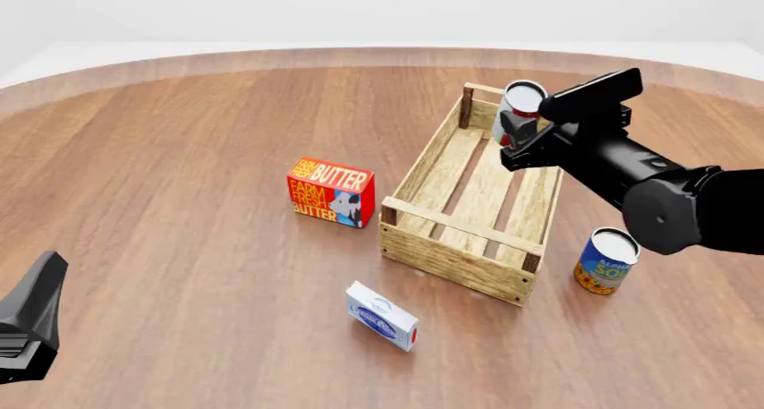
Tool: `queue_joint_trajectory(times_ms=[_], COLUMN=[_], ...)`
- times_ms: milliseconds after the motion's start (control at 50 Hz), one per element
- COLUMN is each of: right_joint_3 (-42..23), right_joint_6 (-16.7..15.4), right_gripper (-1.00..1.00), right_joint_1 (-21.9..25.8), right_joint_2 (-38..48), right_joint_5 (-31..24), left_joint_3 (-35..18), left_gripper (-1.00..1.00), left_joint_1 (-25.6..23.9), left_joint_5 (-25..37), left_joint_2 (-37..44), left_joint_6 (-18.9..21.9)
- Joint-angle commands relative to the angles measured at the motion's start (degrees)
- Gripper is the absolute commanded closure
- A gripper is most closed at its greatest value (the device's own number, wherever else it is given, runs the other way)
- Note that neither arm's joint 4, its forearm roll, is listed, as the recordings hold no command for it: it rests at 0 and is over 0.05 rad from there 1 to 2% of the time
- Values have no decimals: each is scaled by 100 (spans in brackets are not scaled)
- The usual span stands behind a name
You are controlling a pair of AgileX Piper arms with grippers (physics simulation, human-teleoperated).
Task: Pick up the tomato sauce, and put it in the wooden tray.
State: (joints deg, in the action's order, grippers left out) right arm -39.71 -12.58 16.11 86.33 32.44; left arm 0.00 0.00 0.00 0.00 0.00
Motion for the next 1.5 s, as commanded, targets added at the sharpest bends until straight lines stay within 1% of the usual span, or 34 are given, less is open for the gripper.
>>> queue_joint_trajectory(times_ms=[20,340,660,1500], right_joint_3=[-348,-674,-887,-1238], right_joint_6=[30,-30,51,32], right_gripper=[100,100,100,100], right_joint_1=[-3,-7,-41,48], right_joint_2=[410,950,1396,1976], right_joint_5=[-10,93,131,-237], left_joint_3=[0,0,0,0], left_gripper=[-100,-100,-100,-100], left_joint_1=[0,0,0,0], left_joint_5=[0,0,0,0], left_joint_2=[0,0,0,0], left_joint_6=[0,0,0,0])
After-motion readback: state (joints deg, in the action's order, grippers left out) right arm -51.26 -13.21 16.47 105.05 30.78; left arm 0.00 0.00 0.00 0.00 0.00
